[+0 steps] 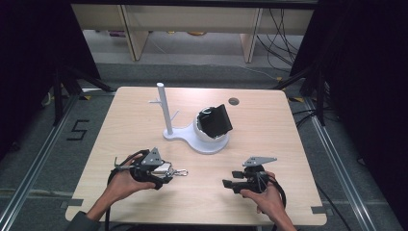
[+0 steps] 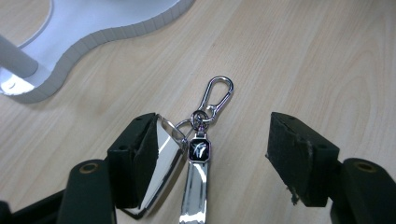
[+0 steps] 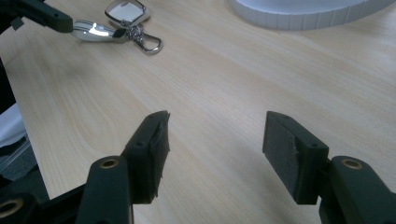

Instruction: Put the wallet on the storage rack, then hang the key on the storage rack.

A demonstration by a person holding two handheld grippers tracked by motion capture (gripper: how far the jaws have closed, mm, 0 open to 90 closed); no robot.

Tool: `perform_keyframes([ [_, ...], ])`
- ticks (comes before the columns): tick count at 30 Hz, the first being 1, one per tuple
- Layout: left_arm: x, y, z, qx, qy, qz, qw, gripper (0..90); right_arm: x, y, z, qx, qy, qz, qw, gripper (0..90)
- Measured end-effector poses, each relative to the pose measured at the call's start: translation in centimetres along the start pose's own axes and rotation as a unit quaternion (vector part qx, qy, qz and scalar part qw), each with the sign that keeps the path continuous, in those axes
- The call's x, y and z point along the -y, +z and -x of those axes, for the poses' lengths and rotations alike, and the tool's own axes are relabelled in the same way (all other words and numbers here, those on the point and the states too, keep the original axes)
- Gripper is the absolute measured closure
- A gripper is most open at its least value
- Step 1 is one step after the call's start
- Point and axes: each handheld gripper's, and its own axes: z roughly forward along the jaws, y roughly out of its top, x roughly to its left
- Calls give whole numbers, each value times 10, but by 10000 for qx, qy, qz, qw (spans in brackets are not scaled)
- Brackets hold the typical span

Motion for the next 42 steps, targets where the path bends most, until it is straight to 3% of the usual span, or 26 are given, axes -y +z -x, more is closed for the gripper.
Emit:
perform_keyframes([
  [1,-3,2,-2,51,49,-59,10000,334,0,1,1,42,-150,12,9999,417],
  [5,-10,6,-8,21,116,-231,9997,337,1,3,1,1,-257,1,9997,412],
  [7,-11,13,-13,76,159,-435,9989,336,2,2,0,68,-241,9,9997,401],
  [8,-12,16,-13,100,183,-493,9986,335,3,2,-1,-48,-131,8,9999,398],
  [10,-13,19,-13,101,187,-582,9981,335,3,1,-1,-79,-203,53,9997,388],
  [13,-15,23,-12,142,222,-647,9976,336,4,1,-3,-86,-212,65,9997,371],
  [15,-16,26,-12,198,282,-700,9969,330,5,0,-3,46,-238,64,9997,364],
  [16,-17,30,-11,354,212,-656,9970,328,6,0,-4,22,-153,-36,9999,361],
  [17,-18,32,-11,391,223,-720,9964,328,7,0,-2,42,-254,3,9997,361],
  [19,-19,34,-11,377,222,-754,9962,328,8,-1,-4,42,-123,-46,9999,361],
  [20,-23,34,-16,318,478,-1000,9933,329,9,0,-3,63,-229,14,9997,359],
  [25,-29,39,-18,441,476,-1141,9914,336,10,-1,-4,4,-245,-51,9997,360],
  [26,-30,41,-20,456,614,-1172,9902,336,10,-1,-4,10,-153,-89,9998,359],
  [27,-31,42,-19,452,494,-1209,9904,337,11,-1,-3,2,-223,-71,9997,359],
  [28,-32,43,-20,441,546,-1247,9897,337,10,0,-2,18,-334,-45,9994,359],
  [30,-33,43,-20,441,513,-1255,9898,337,11,0,-3,-12,-242,-67,9997,360],
  [32,-35,46,-21,474,731,-1311,9875,339,11,0,-3,2,-227,-71,9997,359],
  [33,-35,46,-21,474,731,-1311,9875,339,11,0,-3,2,-227,-71,9997,359],
  [34,-36,48,-21,454,844,-1415,9853,341,11,0,-3,-5,-229,-79,9997,359],
  [35,-35,49,-19,444,724,-1469,9855,341,11,0,-3,-10,-235,-81,9997,359],
  [37,-35,49,-19,427,749,-1472,9853,342,12,1,-3,-35,-240,-55,9997,359],
  [38,-37,51,-20,433,852,-1525,9837,342,12,1,-3,-35,-240,-59,9997,359],
  [40,-37,52,-18,447,803,-1589,9830,342,12,1,-3,-38,-239,-60,9997,359],
  [41,-38,52,-19,437,876,-1610,9821,340,11,0,-2,-22,-254,-76,9996,359],
  [42,-38,52,-17,445,764,-1626,9827,339,12,1,-3,-80,-205,-80,9997,359],
])
